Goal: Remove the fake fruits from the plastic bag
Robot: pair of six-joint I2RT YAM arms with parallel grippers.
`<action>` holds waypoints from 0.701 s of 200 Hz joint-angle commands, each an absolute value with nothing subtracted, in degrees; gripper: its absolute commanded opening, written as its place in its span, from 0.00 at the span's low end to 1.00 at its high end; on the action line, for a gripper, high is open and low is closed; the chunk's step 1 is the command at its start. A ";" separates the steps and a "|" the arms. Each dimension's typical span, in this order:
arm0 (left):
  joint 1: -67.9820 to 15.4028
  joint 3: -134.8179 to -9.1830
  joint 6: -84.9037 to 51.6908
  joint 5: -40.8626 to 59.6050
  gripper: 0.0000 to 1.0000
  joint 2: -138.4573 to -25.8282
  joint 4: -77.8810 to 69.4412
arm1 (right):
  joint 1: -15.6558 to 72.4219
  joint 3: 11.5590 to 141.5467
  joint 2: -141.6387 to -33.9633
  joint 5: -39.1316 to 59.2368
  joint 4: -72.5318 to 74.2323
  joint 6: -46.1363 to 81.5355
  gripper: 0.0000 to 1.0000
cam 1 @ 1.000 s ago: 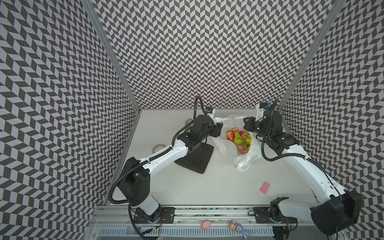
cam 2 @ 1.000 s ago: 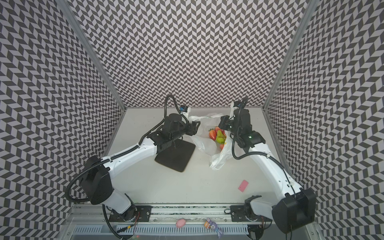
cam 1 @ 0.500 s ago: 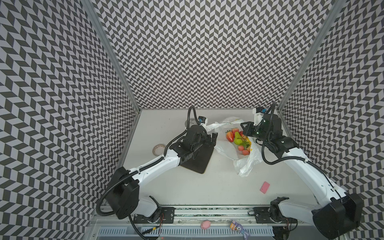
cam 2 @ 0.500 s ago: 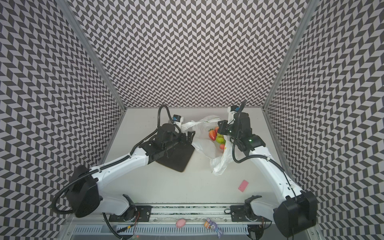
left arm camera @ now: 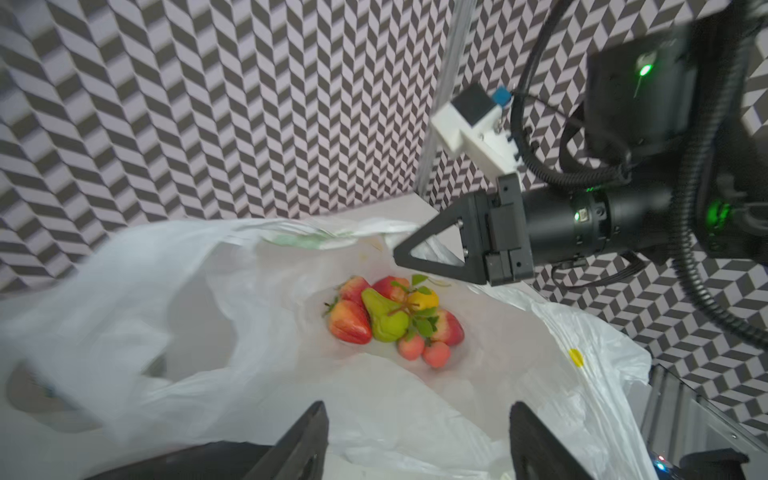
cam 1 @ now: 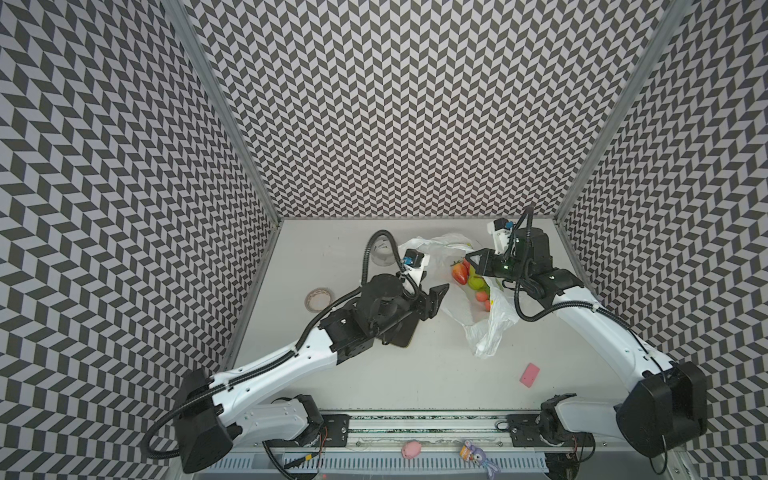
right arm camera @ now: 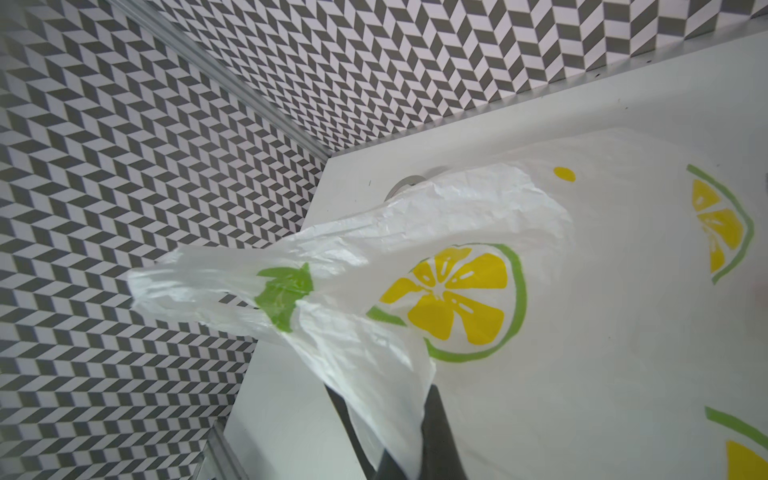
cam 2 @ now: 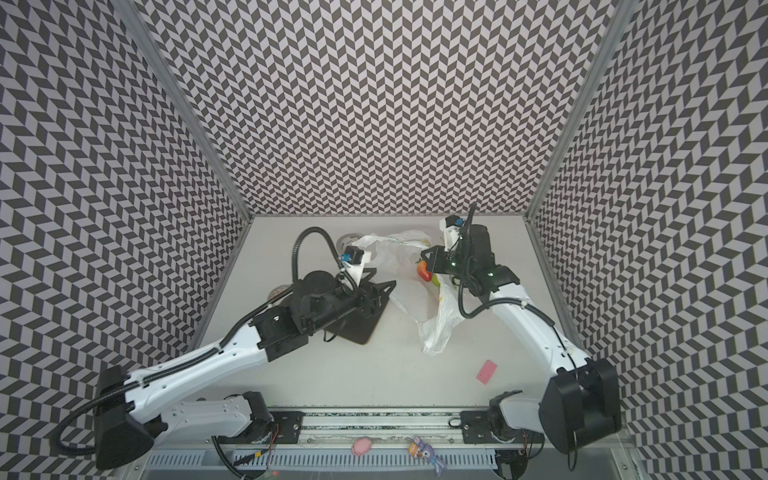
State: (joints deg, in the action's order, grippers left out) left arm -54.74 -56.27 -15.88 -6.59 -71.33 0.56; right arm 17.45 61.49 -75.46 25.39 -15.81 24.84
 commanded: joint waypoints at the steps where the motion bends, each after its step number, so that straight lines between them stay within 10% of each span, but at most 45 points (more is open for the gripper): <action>1: -54.85 -59.95 -16.27 -5.36 0.59 -77.74 -3.81 | 17.63 61.08 -75.75 29.91 -14.18 24.23 0.00; 48: -53.89 -64.60 -16.42 -4.60 0.47 -91.68 -9.45 | 17.54 60.51 -74.02 27.64 -15.30 27.35 0.00; 140: -51.24 -71.13 -29.78 -5.05 0.55 -108.10 -9.76 | 17.62 60.24 -71.76 25.57 -16.39 34.72 0.00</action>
